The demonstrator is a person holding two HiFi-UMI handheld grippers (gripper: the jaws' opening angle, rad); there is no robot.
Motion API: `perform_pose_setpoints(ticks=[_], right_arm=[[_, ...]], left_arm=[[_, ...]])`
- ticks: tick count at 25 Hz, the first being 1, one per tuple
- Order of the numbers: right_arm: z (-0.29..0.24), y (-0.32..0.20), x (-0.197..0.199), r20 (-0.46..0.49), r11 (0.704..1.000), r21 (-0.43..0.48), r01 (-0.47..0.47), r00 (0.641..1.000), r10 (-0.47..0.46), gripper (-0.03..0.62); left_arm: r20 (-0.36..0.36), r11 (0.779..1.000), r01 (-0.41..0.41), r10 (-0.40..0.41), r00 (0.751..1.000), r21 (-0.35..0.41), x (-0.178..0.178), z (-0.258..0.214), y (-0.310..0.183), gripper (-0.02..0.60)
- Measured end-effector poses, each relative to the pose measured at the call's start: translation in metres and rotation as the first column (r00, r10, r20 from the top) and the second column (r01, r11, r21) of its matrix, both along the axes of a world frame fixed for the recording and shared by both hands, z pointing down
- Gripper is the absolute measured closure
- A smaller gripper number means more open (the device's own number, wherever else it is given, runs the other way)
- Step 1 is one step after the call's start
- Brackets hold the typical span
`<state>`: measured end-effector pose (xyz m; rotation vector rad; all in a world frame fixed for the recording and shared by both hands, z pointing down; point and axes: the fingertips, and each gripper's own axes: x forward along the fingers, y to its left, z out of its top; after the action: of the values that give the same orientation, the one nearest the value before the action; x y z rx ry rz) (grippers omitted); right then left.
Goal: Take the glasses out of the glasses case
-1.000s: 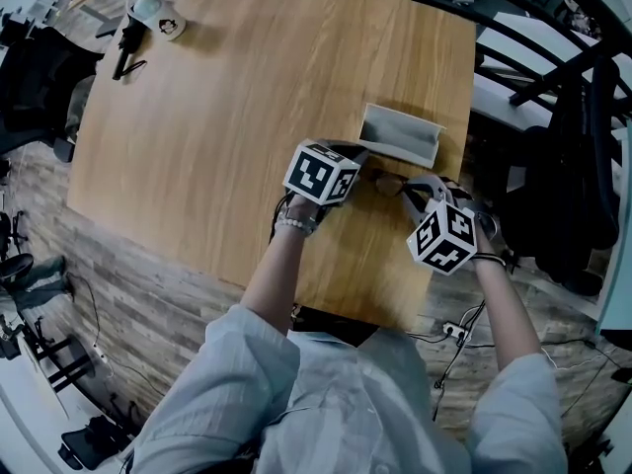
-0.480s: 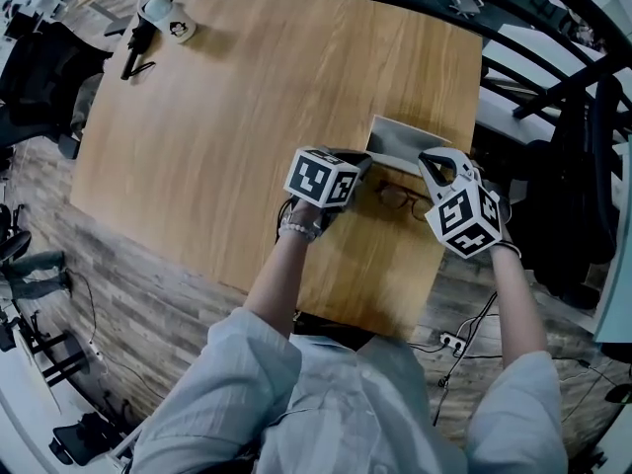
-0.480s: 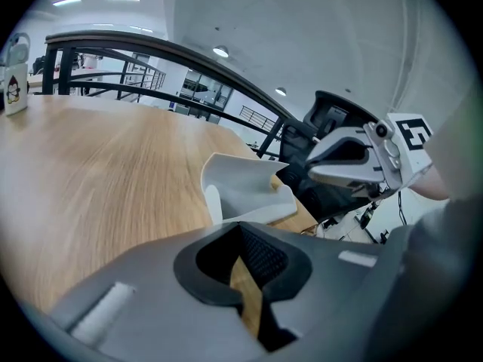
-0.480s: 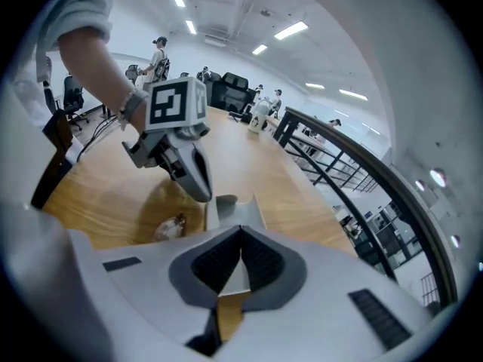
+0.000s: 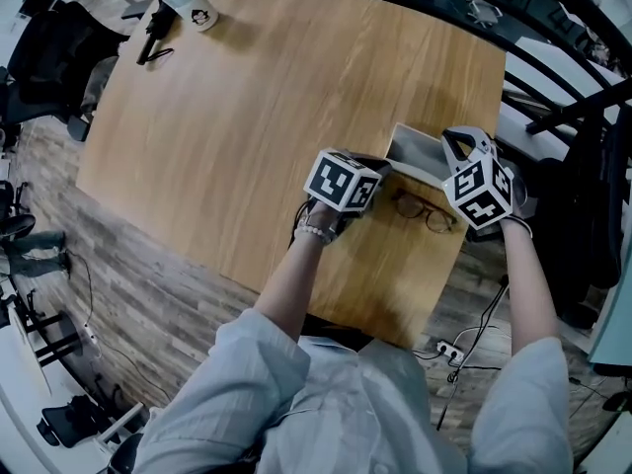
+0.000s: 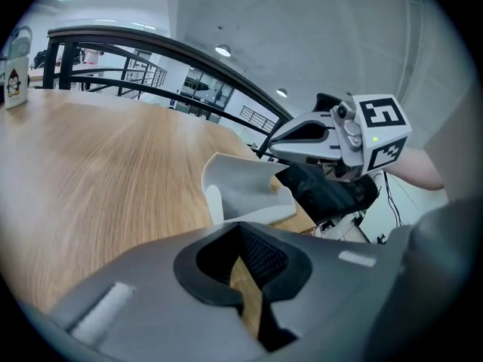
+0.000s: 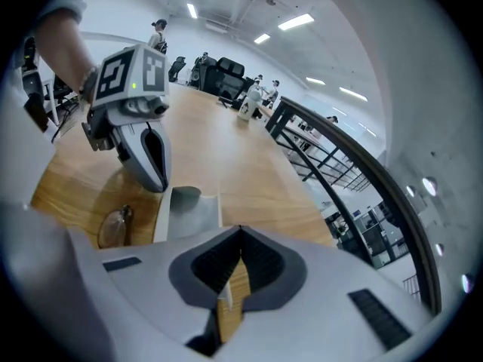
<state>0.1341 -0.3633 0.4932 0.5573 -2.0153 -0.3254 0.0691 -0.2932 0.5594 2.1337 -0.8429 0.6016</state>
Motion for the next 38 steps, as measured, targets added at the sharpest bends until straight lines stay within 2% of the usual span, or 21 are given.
perform_pose_setpoints(ticks=[4, 21, 26, 30, 33, 38], right_arm=[[0.013, -0.004, 0.0, -0.028, 1.0, -0.022, -0.005, 1.0, 0.005, 0.592], [0.025, 0.046, -0.01, 0.055, 0.993, -0.118, -0.013, 0.998, 0.019, 0.592], [0.02, 0.055, -0.004, 0.102, 0.99, -0.131, -0.052, 0.993, 0.065, 0.592], [0.01, 0.06, 0.004, 0.187, 0.982, -0.141, -0.124, 0.971, 0.149, 0.592], [-0.006, 0.063, 0.012, 0.272, 0.971, -0.145, -0.191, 0.936, 0.225, 0.592], [-0.038, 0.079, 0.028, 0.381, 0.954, -0.142, -0.263, 0.875, 0.298, 0.592]], left_arm=[[-0.026, 1.0, 0.017, -0.018, 1.0, -0.011, -0.003, -0.001, -0.001, 0.578], [-0.076, 0.999, 0.046, -0.048, 0.996, -0.02, -0.008, -0.005, -0.006, 0.578], [-0.053, 0.999, 0.036, -0.037, 0.998, -0.008, -0.007, -0.004, -0.005, 0.578], [-0.081, 0.998, 0.066, -0.067, 0.994, -0.01, -0.011, -0.005, -0.006, 0.578], [-0.159, 0.991, 0.13, -0.13, 0.979, -0.016, -0.02, -0.011, -0.009, 0.578], [-0.29, 0.957, 0.29, -0.277, 0.916, 0.005, -0.045, -0.04, -0.011, 0.578]])
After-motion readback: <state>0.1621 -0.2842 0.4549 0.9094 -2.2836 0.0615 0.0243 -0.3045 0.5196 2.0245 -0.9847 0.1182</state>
